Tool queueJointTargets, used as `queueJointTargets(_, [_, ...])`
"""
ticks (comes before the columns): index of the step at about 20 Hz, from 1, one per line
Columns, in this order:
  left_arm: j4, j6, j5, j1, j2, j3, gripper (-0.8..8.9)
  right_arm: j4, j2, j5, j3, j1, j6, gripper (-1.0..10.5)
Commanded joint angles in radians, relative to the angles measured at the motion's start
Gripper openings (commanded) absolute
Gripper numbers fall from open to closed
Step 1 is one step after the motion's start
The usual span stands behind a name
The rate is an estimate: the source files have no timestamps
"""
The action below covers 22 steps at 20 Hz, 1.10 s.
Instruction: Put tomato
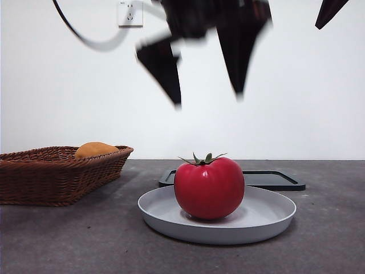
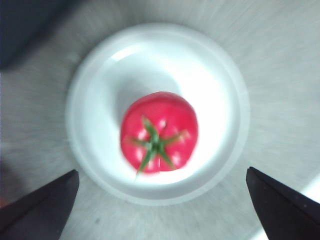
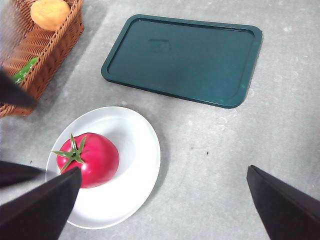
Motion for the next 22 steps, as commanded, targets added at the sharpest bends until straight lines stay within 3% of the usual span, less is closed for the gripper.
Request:
queueJointTargets(1, [0.002, 0.017, -0.027, -0.013, -0.125, -0.028, 6.03, 0.002, 0.003, 0.0, 0.02, 0.003, 0.011, 6.2])
queueJointTargets(12, [0.19, -0.032, -0.171, -0.013, -0.851, -0.555, 5.98, -0.023, 0.004, 0.0, 0.02, 0.005, 0.01, 6.2])
queueJointTargets(16, [0.238, -0.05, -0.175, -0.012, -1.085, -0.743, 5.98, -0.039, 0.004, 0.0, 0.02, 0.005, 0.009, 6.2])
queueJointTargets(22, [0.221, -0.105, -0.222, -0.012, -1.27, -0.806, 5.98, -0.084, 0.006, 0.0, 0.02, 0.049, -0.025, 6.2])
